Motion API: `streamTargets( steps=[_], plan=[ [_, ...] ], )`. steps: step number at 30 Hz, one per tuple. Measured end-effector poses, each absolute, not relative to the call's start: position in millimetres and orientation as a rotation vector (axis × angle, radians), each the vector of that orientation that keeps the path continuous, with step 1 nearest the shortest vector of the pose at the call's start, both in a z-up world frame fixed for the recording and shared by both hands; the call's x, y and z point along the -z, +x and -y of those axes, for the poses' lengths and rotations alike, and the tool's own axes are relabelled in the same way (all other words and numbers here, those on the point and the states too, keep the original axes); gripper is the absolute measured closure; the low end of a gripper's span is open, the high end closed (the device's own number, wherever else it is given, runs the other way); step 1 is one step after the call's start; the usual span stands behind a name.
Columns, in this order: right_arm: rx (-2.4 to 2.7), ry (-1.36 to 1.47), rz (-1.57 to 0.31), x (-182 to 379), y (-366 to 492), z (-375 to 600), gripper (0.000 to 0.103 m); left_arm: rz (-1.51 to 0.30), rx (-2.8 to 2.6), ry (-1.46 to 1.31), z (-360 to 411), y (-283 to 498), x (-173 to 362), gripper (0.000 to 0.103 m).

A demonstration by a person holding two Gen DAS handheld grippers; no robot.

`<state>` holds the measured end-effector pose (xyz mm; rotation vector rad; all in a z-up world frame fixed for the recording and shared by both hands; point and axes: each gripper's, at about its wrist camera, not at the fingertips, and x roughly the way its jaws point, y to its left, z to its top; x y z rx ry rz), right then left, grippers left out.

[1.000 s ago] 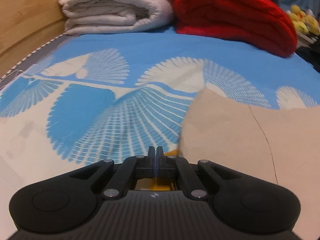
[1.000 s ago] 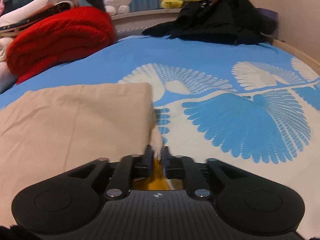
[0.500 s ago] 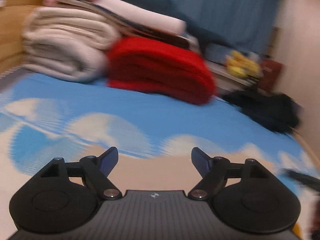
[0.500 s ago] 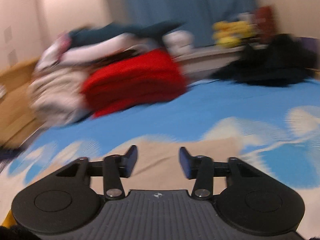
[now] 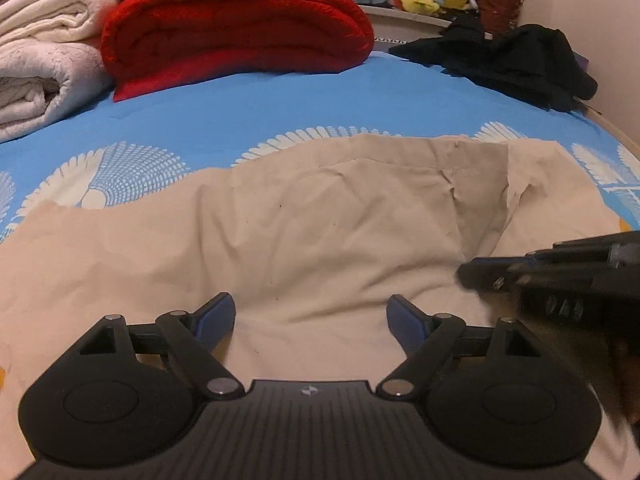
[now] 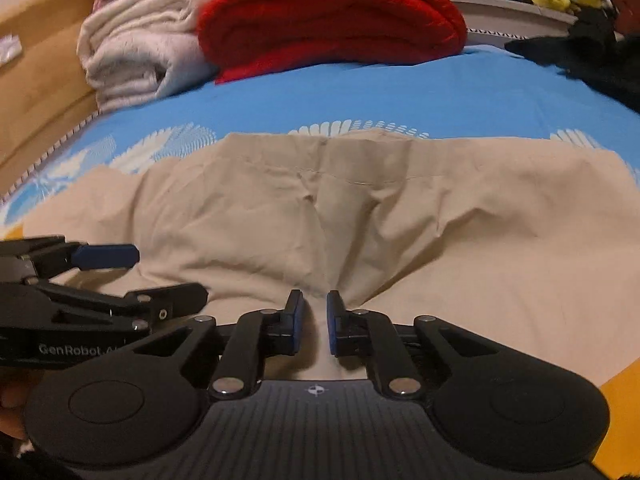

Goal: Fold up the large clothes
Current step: 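Release the jacket and smooth the folded bundle flat with both tools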

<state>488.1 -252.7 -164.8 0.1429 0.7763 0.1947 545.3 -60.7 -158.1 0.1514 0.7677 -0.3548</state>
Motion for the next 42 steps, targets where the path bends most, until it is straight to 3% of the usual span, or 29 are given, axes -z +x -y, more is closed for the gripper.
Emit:
streamTargets(
  steps=[1, 7, 10, 21, 22, 23, 25, 33, 38, 42],
  plan=[
    [-0.18, 0.149, -0.778, 165, 493, 256, 0.103, -0.77, 0.354, 0.151, 56, 549, 155, 0.015],
    [0.086, 0.225, -0.736, 160, 501, 330, 0.103, -0.777, 0.158, 0.111, -4, 578, 145, 0.014],
    [0.135, 0.257, -0.753, 164, 493, 361, 0.103, -0.792, 0.066, 0.01, -52, 595, 142, 0.007],
    [0.33, 0.36, -0.727, 173, 451, 431, 0.103, -0.84, -0.264, -0.103, -170, 603, 137, 0.006],
    [0.344, 0.367, -0.726, 170, 447, 432, 0.089, -0.833, -0.271, -0.1, -175, 593, 130, 0.006],
    [0.376, 0.362, -0.72, 164, 443, 430, 0.054, -0.822, -0.274, -0.089, -176, 586, 122, 0.006],
    [0.412, 0.328, -0.669, 145, 430, 419, 0.024, -0.8, -0.264, -0.052, -174, 567, 103, 0.006],
    [0.079, 0.288, -0.581, 84, 339, 313, 0.023, -0.729, -0.105, -0.064, -118, 449, 51, 0.0],
    [-0.095, 0.217, -0.636, 106, 296, 237, 0.023, -0.766, -0.045, -0.013, -77, 385, 79, 0.0],
    [-0.104, 0.045, -0.708, 141, 289, 211, 0.023, -0.872, -0.044, 0.084, -61, 378, 121, 0.0]
  ],
)
